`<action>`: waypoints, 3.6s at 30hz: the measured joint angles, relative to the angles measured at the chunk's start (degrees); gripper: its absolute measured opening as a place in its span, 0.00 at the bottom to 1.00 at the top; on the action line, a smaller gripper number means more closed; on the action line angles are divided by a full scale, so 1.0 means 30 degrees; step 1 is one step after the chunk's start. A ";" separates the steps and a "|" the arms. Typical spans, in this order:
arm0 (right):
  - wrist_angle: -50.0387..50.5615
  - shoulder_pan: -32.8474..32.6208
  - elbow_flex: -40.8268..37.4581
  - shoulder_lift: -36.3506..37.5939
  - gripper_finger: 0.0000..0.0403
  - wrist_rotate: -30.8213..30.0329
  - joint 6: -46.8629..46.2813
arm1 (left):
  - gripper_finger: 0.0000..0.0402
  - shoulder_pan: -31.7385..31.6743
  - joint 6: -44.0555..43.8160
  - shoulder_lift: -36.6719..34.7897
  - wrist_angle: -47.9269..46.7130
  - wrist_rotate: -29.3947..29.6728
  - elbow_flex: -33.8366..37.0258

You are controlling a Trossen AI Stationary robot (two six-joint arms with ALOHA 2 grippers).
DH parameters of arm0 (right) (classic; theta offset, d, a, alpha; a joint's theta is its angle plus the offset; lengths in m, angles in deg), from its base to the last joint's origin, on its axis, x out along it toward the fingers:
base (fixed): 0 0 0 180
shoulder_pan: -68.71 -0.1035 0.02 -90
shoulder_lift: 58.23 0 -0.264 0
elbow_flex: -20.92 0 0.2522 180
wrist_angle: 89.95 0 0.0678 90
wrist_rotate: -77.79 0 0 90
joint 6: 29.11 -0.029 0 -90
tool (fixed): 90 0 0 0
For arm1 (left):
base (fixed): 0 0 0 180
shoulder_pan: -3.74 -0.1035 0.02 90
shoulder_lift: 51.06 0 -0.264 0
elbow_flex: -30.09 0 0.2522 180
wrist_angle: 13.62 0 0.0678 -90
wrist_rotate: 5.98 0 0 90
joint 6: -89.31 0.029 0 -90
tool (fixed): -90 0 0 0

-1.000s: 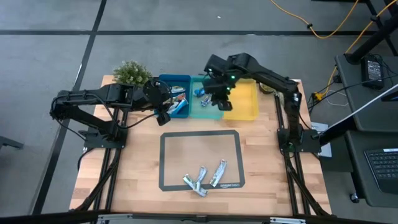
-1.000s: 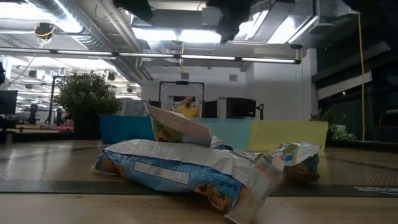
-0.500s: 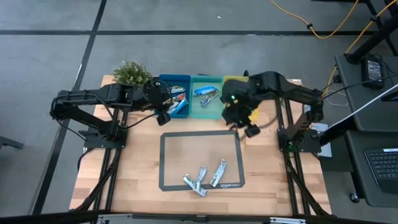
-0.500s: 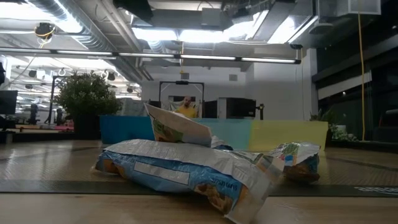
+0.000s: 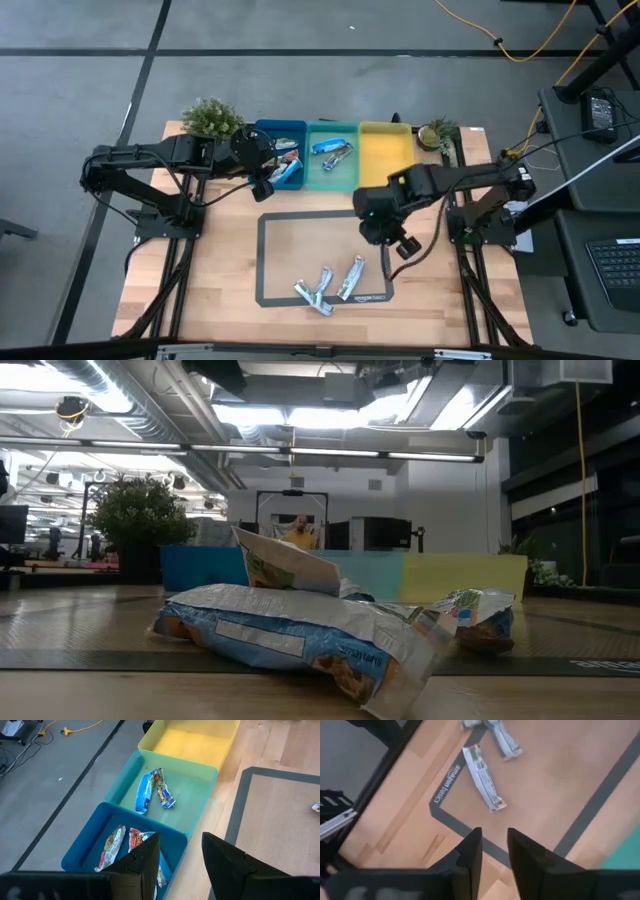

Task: Pick and place Granola Bars by type
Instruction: Put the right yellow granola bar into the yellow bin

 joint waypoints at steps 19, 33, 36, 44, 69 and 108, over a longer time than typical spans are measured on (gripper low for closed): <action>-0.8641 -0.1170 -0.7914 0.0028 0.23 0.0061 -0.1386 | 0.35 0.0000 0.0809 0.0000 0.0000 -0.0683 0.0000; -1.5119 -0.1570 -1.1254 0.0028 0.25 0.0418 -0.1195 | 0.35 0.0000 0.0809 0.0000 0.0000 -0.0860 0.0000; -1.5695 -0.1704 -1.1869 0.0025 0.32 0.0204 -0.0821 | 0.35 0.0000 0.0809 0.0000 -0.0005 -0.0874 0.0000; -1.7880 -0.2154 -1.3444 -0.0397 0.58 -0.1331 -0.0727 | 0.35 0.0000 0.0845 0.0000 -0.0007 -0.0933 0.0000; -1.9031 -0.2141 -1.3434 -0.3979 0.48 -0.1217 -0.0877 | 0.35 0.0000 0.0503 0.0000 0.0015 -0.1005 0.0000; -1.5321 -0.0566 -1.1518 -0.2030 0.16 -0.2135 -0.3639 | 0.35 0.0000 0.1000 0.0605 0.0015 -0.1313 0.0000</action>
